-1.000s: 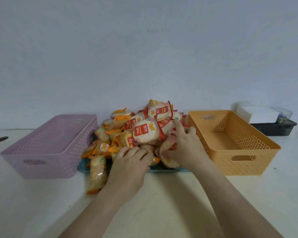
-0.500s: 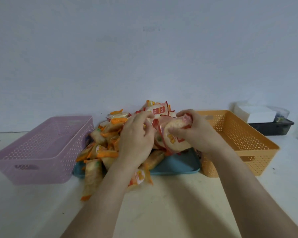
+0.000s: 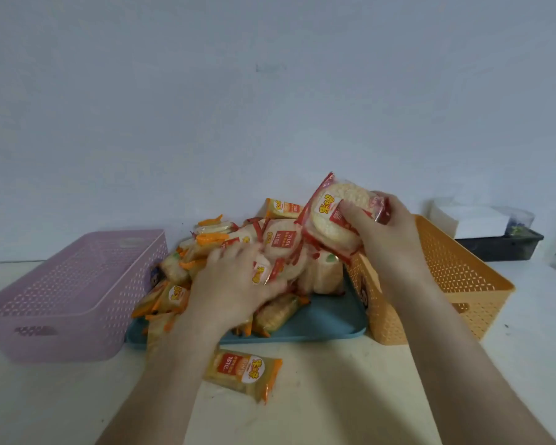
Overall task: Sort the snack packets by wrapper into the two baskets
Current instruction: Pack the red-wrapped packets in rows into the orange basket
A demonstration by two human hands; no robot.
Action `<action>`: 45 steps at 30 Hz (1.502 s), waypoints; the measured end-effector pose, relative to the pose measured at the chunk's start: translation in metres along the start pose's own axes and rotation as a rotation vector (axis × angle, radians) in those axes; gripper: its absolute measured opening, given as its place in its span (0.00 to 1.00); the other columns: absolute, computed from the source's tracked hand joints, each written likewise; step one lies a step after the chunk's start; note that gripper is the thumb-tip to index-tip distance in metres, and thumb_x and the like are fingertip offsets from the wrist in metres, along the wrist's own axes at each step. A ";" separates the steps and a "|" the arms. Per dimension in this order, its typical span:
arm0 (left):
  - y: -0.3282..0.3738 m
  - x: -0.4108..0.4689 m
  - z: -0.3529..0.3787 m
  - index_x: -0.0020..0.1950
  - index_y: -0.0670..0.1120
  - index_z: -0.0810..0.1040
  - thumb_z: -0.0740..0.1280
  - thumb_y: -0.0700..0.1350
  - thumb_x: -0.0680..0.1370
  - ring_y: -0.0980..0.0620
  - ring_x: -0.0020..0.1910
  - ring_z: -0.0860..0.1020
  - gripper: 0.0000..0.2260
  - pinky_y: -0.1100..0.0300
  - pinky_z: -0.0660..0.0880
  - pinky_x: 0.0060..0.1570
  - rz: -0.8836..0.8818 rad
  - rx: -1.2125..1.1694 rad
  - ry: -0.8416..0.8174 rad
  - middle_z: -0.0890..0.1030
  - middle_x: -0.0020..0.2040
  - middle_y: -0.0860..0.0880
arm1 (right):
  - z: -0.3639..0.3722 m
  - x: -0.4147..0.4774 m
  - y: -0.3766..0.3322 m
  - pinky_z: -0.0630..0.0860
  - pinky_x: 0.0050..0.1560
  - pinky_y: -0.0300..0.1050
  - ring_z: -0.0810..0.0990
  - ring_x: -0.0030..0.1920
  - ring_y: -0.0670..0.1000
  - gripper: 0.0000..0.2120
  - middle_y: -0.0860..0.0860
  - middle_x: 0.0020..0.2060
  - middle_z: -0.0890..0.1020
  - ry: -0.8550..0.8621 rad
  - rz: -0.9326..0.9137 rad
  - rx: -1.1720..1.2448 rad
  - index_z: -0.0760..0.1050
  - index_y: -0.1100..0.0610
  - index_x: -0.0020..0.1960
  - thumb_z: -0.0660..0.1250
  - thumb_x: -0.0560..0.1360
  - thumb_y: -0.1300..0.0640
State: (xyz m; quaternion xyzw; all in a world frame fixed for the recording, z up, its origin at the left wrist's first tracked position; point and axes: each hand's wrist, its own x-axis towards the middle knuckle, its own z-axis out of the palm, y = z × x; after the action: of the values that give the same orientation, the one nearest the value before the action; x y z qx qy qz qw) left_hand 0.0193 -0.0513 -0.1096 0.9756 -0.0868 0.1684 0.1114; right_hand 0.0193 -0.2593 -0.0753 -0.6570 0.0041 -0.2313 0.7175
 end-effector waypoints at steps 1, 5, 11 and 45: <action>0.002 -0.002 0.007 0.74 0.56 0.62 0.66 0.65 0.73 0.47 0.70 0.64 0.32 0.50 0.70 0.63 -0.024 0.065 -0.083 0.66 0.73 0.55 | 0.002 0.000 0.003 0.80 0.55 0.57 0.84 0.50 0.53 0.16 0.52 0.48 0.85 -0.025 0.058 0.051 0.78 0.55 0.56 0.74 0.70 0.53; 0.008 -0.002 0.002 0.66 0.56 0.72 0.68 0.52 0.76 0.60 0.49 0.77 0.18 0.62 0.74 0.45 -0.066 -0.367 0.192 0.79 0.50 0.60 | 0.028 -0.017 0.018 0.80 0.36 0.48 0.84 0.36 0.55 0.13 0.56 0.41 0.85 -0.092 0.338 0.323 0.79 0.64 0.53 0.72 0.73 0.57; 0.003 0.013 -0.017 0.58 0.54 0.78 0.62 0.49 0.75 0.50 0.54 0.80 0.13 0.46 0.77 0.57 -0.389 -1.128 0.271 0.82 0.53 0.50 | 0.031 -0.001 0.025 0.80 0.38 0.43 0.85 0.40 0.47 0.10 0.51 0.45 0.85 0.064 0.336 0.401 0.78 0.55 0.54 0.71 0.73 0.55; -0.001 -0.014 -0.028 0.71 0.57 0.68 0.69 0.48 0.78 0.46 0.50 0.84 0.22 0.44 0.82 0.46 -0.397 -1.660 0.045 0.83 0.58 0.48 | 0.070 -0.036 0.018 0.81 0.41 0.52 0.85 0.50 0.58 0.31 0.57 0.53 0.84 -0.359 0.506 0.394 0.68 0.48 0.69 0.75 0.70 0.49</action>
State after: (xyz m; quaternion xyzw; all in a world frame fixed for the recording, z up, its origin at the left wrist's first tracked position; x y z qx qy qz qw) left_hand -0.0018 -0.0421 -0.0892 0.5714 -0.0073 0.0471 0.8193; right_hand 0.0151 -0.1805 -0.0938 -0.5146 -0.0043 0.0762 0.8540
